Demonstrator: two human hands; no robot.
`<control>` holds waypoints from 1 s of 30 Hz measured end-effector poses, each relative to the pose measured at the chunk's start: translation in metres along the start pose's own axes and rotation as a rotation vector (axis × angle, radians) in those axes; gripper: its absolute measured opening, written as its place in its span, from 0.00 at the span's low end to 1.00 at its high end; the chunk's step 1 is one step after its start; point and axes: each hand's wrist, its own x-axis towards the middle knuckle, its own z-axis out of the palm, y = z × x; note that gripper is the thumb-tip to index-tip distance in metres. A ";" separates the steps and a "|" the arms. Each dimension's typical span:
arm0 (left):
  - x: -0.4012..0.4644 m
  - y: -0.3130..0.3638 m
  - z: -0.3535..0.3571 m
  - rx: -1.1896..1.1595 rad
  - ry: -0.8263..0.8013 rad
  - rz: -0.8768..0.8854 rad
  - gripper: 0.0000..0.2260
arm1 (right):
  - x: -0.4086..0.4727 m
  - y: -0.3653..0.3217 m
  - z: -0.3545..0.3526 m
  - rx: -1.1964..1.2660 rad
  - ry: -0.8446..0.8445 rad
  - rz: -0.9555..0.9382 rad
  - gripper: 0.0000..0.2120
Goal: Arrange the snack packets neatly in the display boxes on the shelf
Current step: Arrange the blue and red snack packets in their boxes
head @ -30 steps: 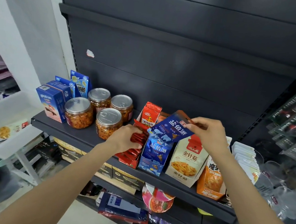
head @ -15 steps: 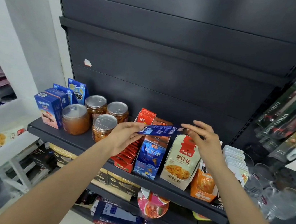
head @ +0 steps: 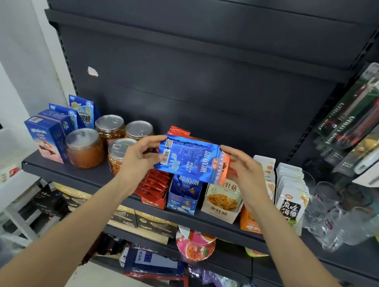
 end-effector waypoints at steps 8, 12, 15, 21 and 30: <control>0.010 -0.011 0.004 -0.170 -0.057 -0.322 0.09 | 0.003 0.001 -0.011 -0.568 0.008 -0.286 0.08; 0.017 -0.020 0.010 0.105 -0.073 -0.260 0.07 | 0.006 0.004 -0.011 -0.649 0.019 -0.223 0.11; 0.022 -0.033 0.004 0.612 -0.067 -0.003 0.08 | 0.009 0.012 -0.007 -0.711 -0.042 -0.173 0.13; 0.021 -0.046 -0.009 1.047 -0.132 0.252 0.23 | 0.018 0.021 0.012 -1.002 -0.081 -0.158 0.17; 0.029 -0.053 -0.016 1.170 -0.365 0.166 0.28 | 0.032 0.013 0.037 -1.331 -0.231 -0.269 0.15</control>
